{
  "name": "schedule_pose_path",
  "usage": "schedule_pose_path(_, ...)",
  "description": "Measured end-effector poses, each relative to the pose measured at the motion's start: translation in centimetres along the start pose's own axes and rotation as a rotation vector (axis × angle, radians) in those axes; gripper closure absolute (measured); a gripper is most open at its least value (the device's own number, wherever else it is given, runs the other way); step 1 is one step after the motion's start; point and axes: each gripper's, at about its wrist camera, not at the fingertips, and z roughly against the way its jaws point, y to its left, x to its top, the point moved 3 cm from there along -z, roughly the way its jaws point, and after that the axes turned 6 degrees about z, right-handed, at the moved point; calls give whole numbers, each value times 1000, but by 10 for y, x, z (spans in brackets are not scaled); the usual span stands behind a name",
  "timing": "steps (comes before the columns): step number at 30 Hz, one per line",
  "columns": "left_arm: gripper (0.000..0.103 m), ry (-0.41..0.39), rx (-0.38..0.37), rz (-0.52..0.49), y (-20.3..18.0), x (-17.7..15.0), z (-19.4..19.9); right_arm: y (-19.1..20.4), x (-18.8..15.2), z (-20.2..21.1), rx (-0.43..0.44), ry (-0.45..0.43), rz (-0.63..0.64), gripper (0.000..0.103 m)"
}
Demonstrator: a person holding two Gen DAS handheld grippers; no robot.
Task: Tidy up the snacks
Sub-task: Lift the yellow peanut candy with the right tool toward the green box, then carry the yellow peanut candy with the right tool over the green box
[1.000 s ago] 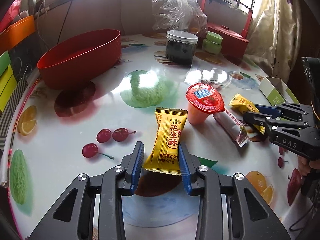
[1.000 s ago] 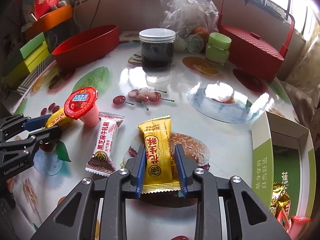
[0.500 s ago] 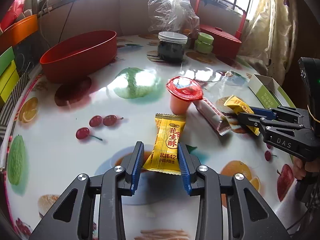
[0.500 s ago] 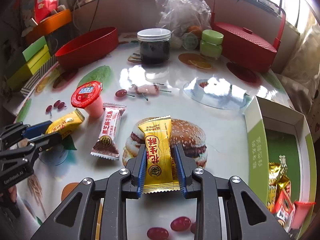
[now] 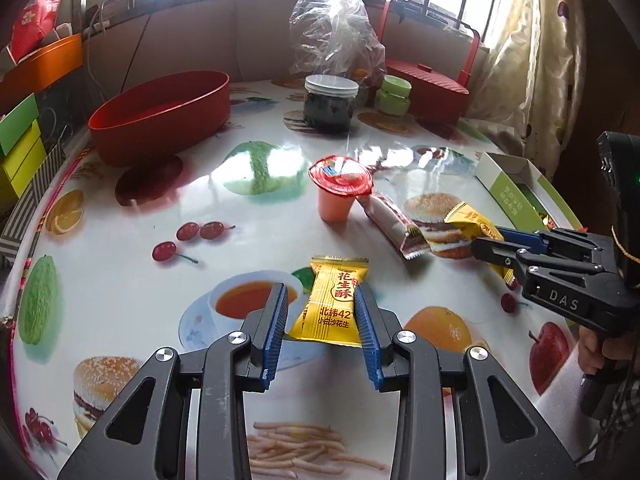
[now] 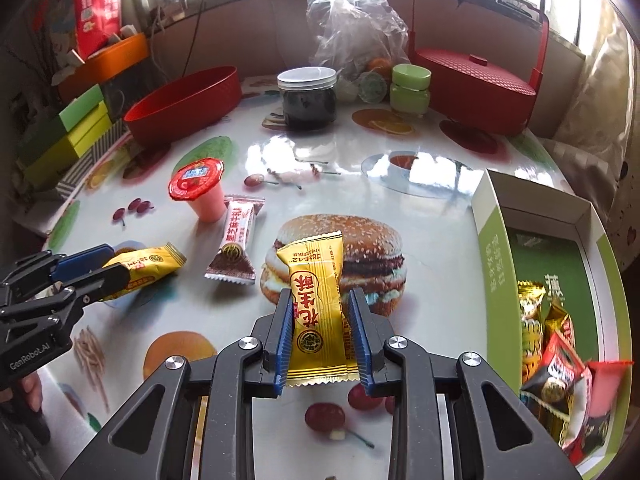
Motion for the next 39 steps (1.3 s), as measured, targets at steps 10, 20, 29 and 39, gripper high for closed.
schedule_pose_path(10, 66, 49, 4, -1, -5, -4, -16, -3, -4, 7, 0, -9, -14, 77)
schedule_pose_path(20, 57, 47, 47, -32, -14, 1, -27, -3, -5, 7, 4, -10, -21, 77)
schedule_pose_path(29, 78, 29, 63, -39, -16, 1, -21, -5, -7, 12, 3, -18, -28, 77)
schedule_pose_path(39, 78, -27, 36, -41, -28, 4, 7, -7, -13, 31, 2, -49, -52, 77)
